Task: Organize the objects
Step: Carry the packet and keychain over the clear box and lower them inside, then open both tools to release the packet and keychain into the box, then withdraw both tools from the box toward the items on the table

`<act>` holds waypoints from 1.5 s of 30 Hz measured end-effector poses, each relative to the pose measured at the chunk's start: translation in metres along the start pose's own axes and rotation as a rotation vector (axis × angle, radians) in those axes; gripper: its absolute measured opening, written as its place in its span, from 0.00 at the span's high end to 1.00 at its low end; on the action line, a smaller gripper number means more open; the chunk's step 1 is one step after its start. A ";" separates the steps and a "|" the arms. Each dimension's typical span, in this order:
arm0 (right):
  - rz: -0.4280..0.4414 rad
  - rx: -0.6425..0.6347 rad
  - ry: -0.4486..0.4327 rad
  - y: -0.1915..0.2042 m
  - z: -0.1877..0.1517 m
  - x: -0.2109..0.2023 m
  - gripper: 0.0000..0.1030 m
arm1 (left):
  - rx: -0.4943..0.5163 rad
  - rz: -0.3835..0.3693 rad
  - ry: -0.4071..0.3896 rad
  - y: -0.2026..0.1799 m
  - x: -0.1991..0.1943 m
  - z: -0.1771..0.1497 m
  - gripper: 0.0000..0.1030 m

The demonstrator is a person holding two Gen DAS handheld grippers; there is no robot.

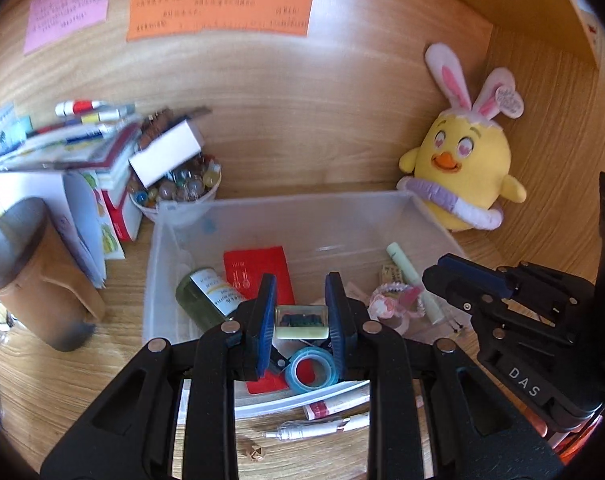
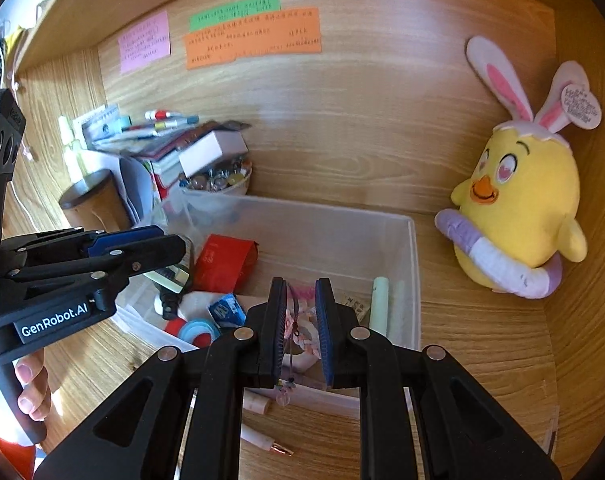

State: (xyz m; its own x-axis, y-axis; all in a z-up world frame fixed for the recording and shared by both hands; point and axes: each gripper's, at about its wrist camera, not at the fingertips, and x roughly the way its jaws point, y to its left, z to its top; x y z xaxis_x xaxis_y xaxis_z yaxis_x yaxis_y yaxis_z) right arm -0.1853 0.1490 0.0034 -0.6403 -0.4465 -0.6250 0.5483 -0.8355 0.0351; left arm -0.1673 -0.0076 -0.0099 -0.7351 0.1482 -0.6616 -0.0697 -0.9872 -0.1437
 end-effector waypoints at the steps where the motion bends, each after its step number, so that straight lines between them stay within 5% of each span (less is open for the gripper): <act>1: -0.002 -0.003 0.008 0.000 -0.001 0.003 0.87 | -0.001 0.001 0.010 0.001 0.004 -0.001 0.77; 18: -0.035 -0.031 0.073 0.005 -0.009 0.030 0.87 | 0.007 0.018 0.072 0.004 0.022 -0.009 0.76; 22: -0.038 -0.042 0.075 0.007 -0.009 0.025 0.87 | 0.010 0.021 0.062 0.006 0.017 -0.009 0.67; 37: -0.060 -0.055 0.027 0.010 -0.010 -0.011 0.43 | 0.091 0.105 -0.066 -0.003 -0.039 -0.017 0.12; 45: -0.043 -0.023 0.007 0.003 -0.014 -0.034 0.28 | 0.057 0.096 -0.059 0.013 -0.061 -0.029 0.06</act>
State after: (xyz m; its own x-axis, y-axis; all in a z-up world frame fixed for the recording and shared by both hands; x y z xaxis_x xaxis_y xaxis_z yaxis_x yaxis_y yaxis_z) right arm -0.1540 0.1661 0.0136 -0.6594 -0.4081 -0.6314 0.5329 -0.8461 -0.0097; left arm -0.1039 -0.0281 0.0071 -0.7782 0.0503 -0.6260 -0.0339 -0.9987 -0.0382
